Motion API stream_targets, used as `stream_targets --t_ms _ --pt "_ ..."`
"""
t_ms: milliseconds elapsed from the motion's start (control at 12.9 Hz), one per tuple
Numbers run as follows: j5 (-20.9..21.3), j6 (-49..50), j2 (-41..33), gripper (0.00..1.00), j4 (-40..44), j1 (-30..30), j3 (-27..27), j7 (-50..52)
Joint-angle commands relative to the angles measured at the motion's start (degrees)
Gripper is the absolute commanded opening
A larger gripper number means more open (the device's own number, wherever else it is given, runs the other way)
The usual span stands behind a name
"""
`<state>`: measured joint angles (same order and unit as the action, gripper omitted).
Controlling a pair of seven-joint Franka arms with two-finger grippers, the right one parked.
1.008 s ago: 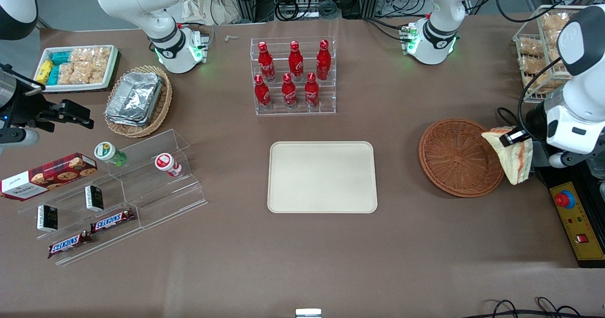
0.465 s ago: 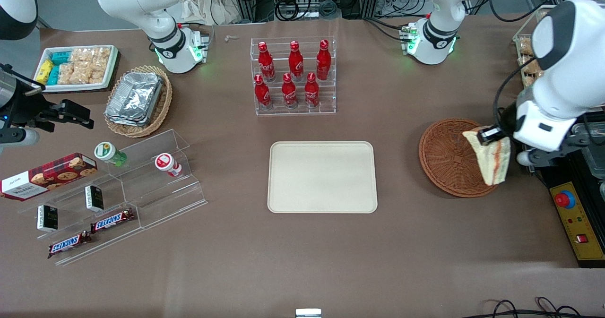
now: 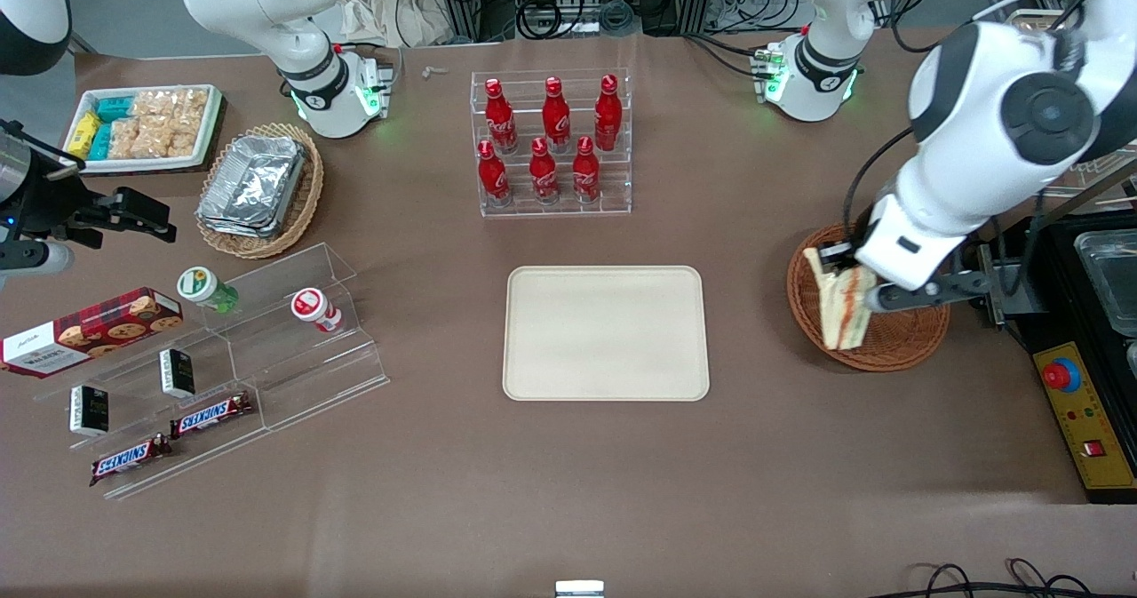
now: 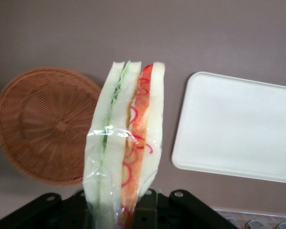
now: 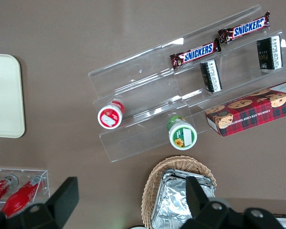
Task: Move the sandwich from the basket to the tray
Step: 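Carry the sandwich with the left gripper over the cream tray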
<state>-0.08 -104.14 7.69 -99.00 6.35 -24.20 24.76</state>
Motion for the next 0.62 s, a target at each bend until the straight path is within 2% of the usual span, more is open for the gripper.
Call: stream_targets --t_ms 0,310,465,543 --pt "-0.1 -4.9 4.9 0.00 0.1 0.2 -4.2 -0.2" --pt "1.1 -13.5 10.7 0.00 -3.3 -3.9 -5.2 -0.5" --pt "1.1 -18.4 15.2 0.00 -3.2 -5.6 -5.2 3.4" --pt "3.3 -18.7 16.9 0.00 -3.1 -7.6 -5.0 5.7"
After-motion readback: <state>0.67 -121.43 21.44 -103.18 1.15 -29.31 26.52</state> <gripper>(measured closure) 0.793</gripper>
